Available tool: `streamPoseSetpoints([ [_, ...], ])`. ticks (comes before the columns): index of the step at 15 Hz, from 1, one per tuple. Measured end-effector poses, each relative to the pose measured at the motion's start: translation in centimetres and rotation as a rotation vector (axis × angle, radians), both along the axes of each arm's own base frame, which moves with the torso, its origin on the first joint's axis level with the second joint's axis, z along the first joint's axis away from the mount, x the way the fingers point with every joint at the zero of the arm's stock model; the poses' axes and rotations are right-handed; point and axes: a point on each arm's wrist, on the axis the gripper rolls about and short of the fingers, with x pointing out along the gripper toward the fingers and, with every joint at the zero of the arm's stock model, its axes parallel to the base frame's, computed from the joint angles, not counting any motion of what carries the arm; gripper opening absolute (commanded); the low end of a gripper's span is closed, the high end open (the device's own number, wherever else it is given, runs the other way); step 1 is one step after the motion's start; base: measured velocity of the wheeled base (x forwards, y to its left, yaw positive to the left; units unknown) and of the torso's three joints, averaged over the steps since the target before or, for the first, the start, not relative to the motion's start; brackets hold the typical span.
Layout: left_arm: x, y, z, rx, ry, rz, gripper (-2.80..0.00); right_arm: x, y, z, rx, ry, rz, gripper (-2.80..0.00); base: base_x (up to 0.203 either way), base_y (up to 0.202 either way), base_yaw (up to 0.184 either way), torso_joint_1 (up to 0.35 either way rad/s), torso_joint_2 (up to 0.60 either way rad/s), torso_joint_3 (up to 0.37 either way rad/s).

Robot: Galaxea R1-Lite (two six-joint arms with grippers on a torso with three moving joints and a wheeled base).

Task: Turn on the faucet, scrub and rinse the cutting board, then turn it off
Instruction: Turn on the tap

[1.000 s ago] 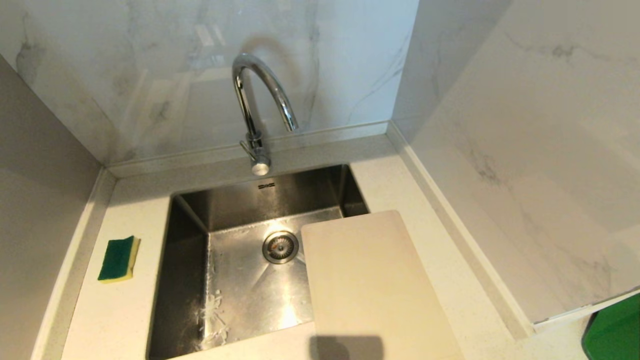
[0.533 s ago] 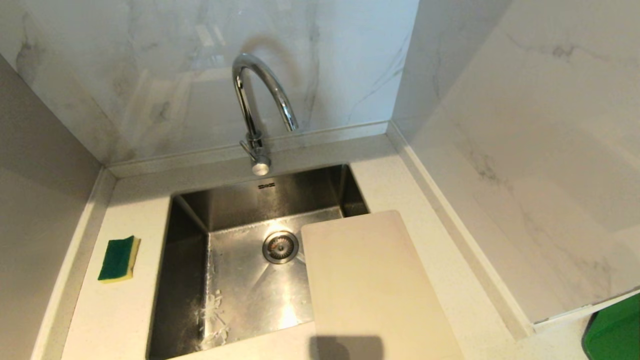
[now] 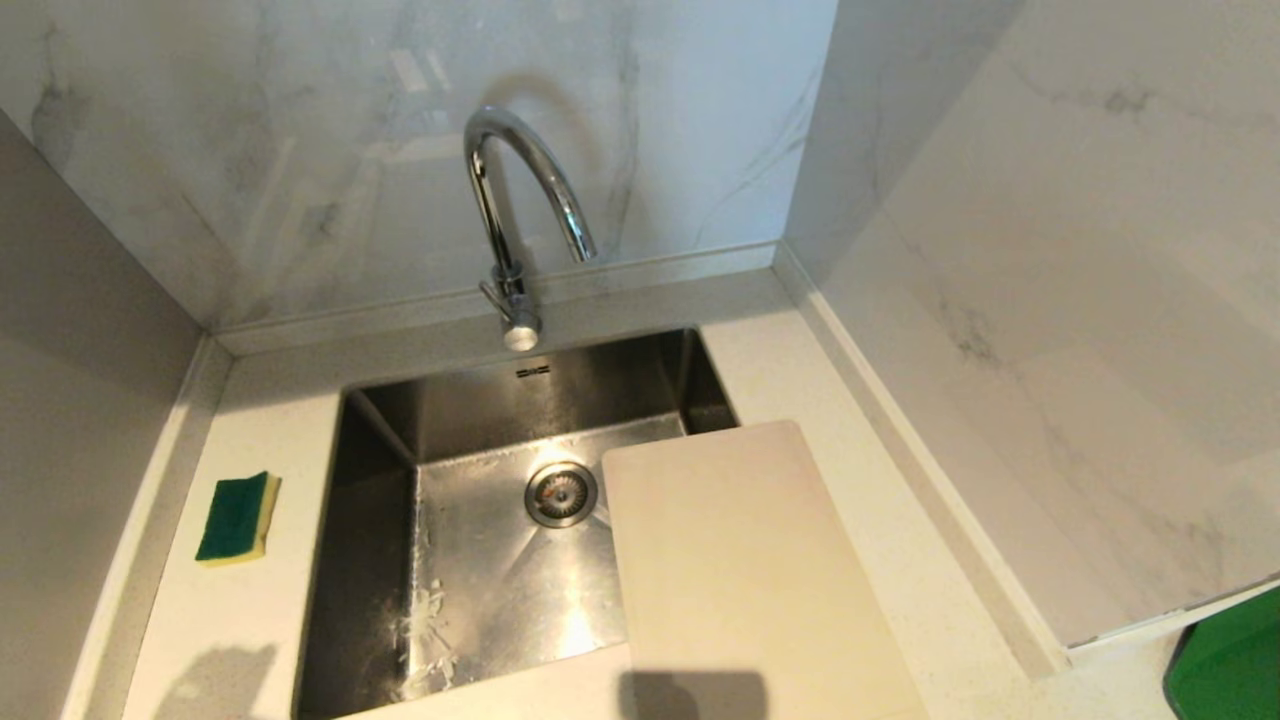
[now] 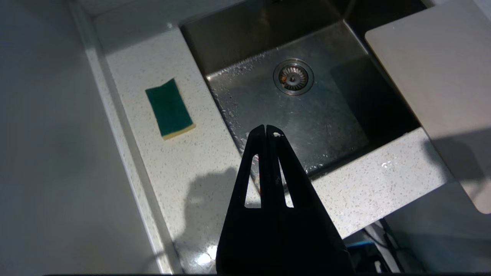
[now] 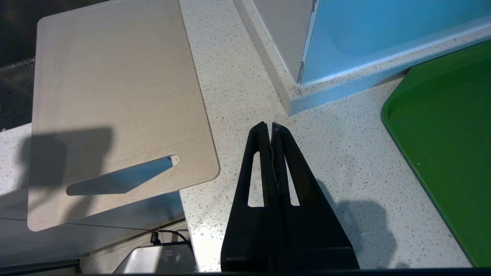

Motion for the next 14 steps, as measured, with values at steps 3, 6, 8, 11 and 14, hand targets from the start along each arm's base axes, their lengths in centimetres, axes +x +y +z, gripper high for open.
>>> streamPoseSetpoints([
  [3, 4.5, -0.1, 2.4, 0.008, 0.079, -0.043, -2.80, 0.0, 0.0, 0.0, 0.000, 0.000, 0.000, -2.80, 0.000, 0.000, 0.000, 0.000, 0.00, 0.000],
  [6, 9.8, -1.0, 4.7, -0.077, 0.148, -0.095, -2.80, 0.0, 0.0, 0.0, 0.000, -0.001, 0.000, -2.80, 0.000, 0.000, 0.000, 0.000, 0.00, 0.000],
  [8, 13.5, -2.1, 5.5, -0.116, 0.199, -0.128, -2.80, 0.0, 0.0, 0.0, 0.000, 0.000, 0.000, -2.80, 0.000, 0.000, 0.000, 0.000, 0.00, 0.000],
  [11, 18.9, -4.0, 5.8, -0.119, 0.245, -0.148, -2.80, 0.0, 0.0, 0.0, 0.000, 0.000, 0.000, -2.80, 0.000, 0.000, 0.000, 0.000, 0.00, 0.000],
  [14, 23.9, -5.7, 6.5, -0.106, 0.193, -0.111, -2.80, 0.0, 0.0, 0.0, 0.000, 0.000, 0.000, -2.80, 0.000, 0.000, 0.000, 0.000, 0.00, 0.000],
])
